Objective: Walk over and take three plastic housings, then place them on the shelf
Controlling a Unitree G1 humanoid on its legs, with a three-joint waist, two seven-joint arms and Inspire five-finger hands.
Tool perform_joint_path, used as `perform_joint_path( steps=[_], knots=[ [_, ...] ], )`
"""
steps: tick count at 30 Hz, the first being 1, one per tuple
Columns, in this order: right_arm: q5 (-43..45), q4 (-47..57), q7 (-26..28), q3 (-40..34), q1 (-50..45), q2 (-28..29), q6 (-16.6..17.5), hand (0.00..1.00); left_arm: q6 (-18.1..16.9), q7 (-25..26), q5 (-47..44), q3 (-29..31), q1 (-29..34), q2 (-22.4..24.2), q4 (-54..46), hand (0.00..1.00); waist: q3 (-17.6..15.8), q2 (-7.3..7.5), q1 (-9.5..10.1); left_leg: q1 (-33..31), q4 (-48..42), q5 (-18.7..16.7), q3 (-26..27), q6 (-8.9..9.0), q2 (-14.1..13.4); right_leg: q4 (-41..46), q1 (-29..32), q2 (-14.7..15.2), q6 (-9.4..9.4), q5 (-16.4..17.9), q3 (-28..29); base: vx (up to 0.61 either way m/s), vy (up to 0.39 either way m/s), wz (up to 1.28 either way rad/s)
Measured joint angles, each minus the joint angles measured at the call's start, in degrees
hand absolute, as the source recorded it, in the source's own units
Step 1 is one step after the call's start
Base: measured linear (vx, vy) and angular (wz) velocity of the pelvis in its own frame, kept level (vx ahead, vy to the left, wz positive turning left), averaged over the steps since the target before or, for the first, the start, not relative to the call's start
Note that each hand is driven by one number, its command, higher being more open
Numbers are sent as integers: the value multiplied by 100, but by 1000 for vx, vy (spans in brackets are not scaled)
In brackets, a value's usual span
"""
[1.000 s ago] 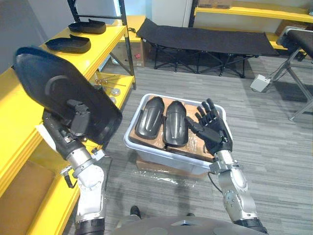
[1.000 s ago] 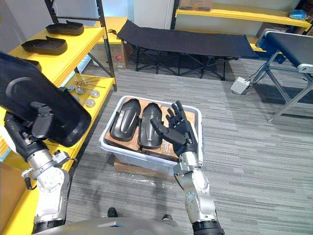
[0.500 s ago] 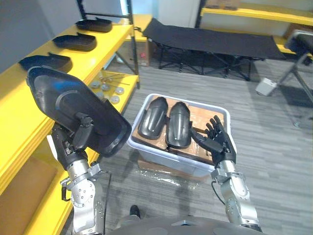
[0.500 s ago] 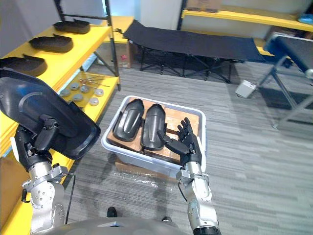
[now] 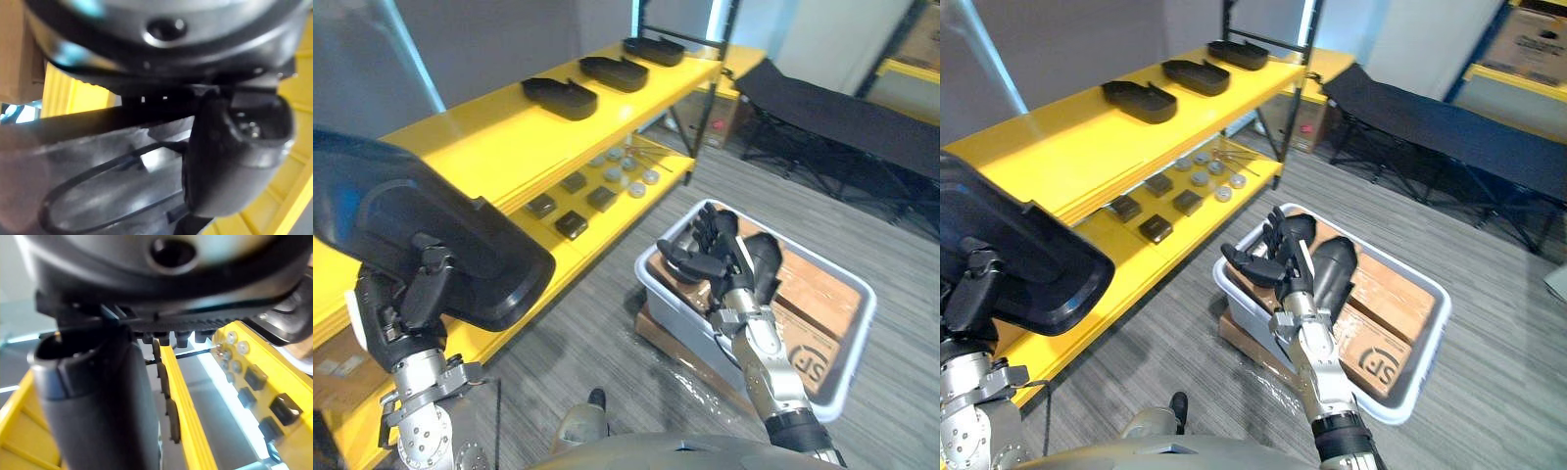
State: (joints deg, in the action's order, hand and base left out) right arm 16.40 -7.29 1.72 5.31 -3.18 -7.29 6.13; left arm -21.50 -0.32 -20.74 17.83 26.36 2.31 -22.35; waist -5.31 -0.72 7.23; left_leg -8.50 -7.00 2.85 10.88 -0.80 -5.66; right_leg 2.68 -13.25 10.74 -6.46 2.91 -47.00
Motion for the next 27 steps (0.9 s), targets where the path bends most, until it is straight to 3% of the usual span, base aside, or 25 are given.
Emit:
perform_joint_path(
  steps=[4,6,8,9,14,21,25,27],
  knots=[
    [-38,1,119,-260,-181,-18,3,100,-150,-303,85,-235,-214,-5,-1,0,-101,-170,-117,153,698,501,35,3,134,251,172,59,-56,210,246,-76,77,57],
    [-21,118,257,-384,-417,60,89,100,-164,-522,80,-291,-274,-96,-1,0,-117,-143,-191,111,811,577,-97,-23,257,701,444,89,-55,556,935,-60,79,41],
    [-23,394,281,-499,-754,99,178,100,-162,-806,64,-440,-470,-280,62,0,-166,-33,-414,102,848,626,-464,-53,497,1146,632,-1,41,1000,1878,-20,-2,79],
    [-24,412,283,-519,-789,97,217,100,-162,-876,61,-485,-525,-338,97,0,-178,-12,-459,124,880,654,-512,-69,548,1214,645,-11,53,1078,2029,4,-22,67],
    [-64,550,408,-554,-818,84,460,100,-132,-1088,87,-943,-809,-646,353,0,-183,-21,-445,100,1001,889,-554,-44,603,1334,740,9,33,1133,2048,10,-21,12],
    [-168,615,538,-345,-704,63,558,100,-66,-643,106,-1005,-781,-670,443,0,-192,-36,-414,113,999,839,-559,9,601,1312,730,13,70,1166,2041,5,-17,0],
    [-197,618,395,-144,-532,59,584,100,-66,-564,143,-954,-778,-650,442,0,-281,1,-321,30,766,684,-636,-41,718,1335,634,119,96,1329,1895,17,11,15],
    [-210,619,252,-156,-447,89,672,100,-65,-634,185,-841,-777,-617,432,0,-364,108,-269,-97,382,451,-644,-128,831,1398,599,255,99,1448,1816,44,32,34]
  ],
)
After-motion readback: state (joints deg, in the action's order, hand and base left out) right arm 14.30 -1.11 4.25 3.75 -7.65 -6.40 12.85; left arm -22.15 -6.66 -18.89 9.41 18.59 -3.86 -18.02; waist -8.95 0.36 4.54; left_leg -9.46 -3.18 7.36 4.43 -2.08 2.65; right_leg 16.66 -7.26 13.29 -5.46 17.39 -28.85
